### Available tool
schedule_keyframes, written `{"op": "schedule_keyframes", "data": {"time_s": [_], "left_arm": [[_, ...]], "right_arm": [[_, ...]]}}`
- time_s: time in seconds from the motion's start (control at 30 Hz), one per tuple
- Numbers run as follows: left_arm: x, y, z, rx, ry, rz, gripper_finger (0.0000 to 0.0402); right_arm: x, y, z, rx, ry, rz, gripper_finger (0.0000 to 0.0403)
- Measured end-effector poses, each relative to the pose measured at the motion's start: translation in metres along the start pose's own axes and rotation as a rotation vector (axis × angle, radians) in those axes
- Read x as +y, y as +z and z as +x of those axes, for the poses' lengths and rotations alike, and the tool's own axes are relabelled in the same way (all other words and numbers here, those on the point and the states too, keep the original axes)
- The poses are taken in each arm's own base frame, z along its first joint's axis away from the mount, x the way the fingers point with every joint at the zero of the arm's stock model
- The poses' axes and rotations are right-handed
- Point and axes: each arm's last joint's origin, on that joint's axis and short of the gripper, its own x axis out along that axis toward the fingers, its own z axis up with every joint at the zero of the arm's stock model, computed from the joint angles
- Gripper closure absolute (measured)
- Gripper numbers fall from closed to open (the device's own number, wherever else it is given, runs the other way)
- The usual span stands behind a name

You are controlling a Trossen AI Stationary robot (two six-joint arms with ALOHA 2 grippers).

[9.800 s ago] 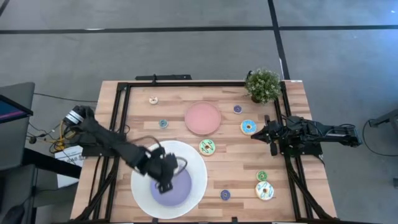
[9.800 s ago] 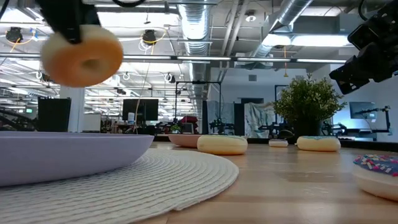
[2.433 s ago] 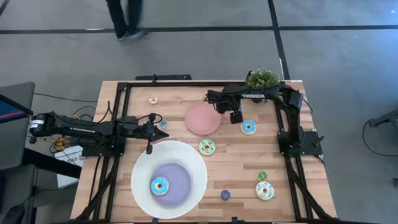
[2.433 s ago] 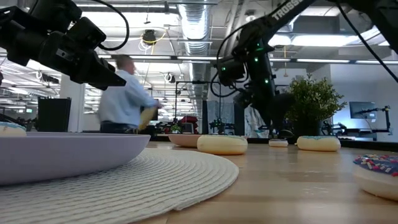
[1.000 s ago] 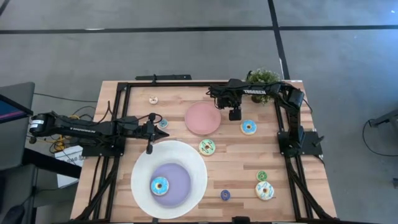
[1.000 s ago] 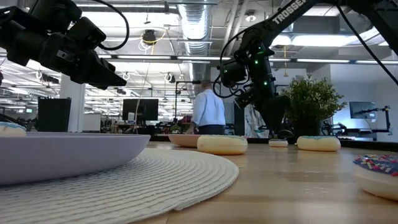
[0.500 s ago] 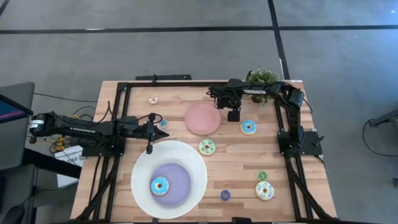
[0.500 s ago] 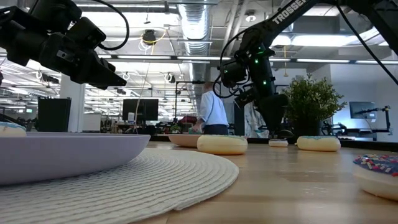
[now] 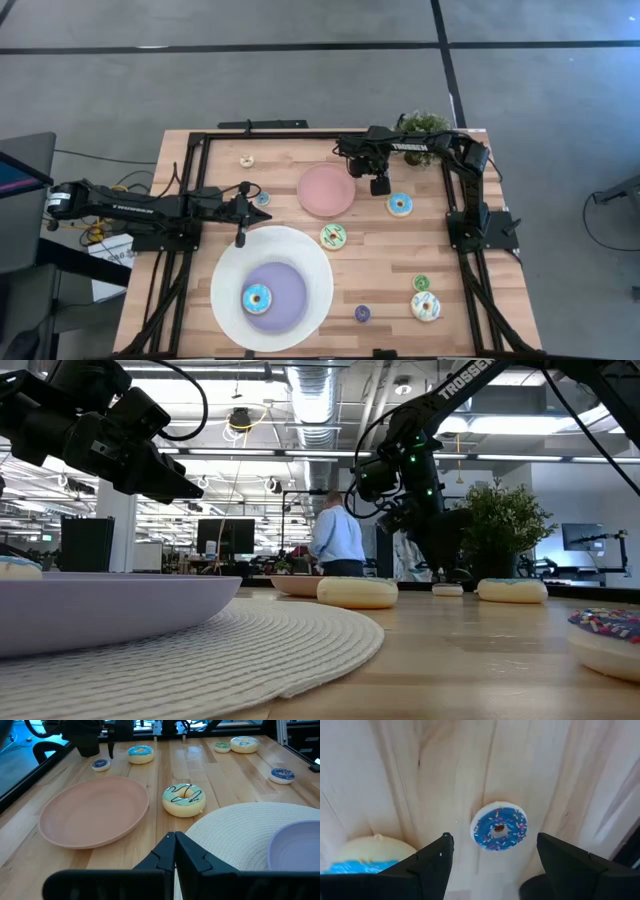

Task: Pick & Place donuts
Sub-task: Put the small top blue donut on the pink plate

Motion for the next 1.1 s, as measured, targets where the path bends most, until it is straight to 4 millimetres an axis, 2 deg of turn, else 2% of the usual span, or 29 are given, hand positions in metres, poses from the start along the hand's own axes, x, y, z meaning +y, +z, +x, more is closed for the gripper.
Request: {"op": "schedule_keyframes", "data": {"time_s": [0.17,0.43,0.73,1.1], "left_arm": [[0.000,0.000,0.000,0.000,0.000,0.000,0.0401],[0.000,0.000,0.000,0.000,0.000,0.000,0.0401],[0.000,0.000,0.000,0.000,0.000,0.000,0.0401],[0.000,0.000,0.000,0.000,0.000,0.000,0.0401]], "right_arm": [[0.001,0.000,0.003,0.001,-0.008,-0.080,0.0127],[0.008,-0.004,0.027,0.060,-0.067,-0.112,0.0127],[-0.002,-0.007,0.030,0.038,-0.090,-0.052,0.0127],[-0.005,-0.007,0.032,-0.002,-0.066,-0.059,0.0127]]}}
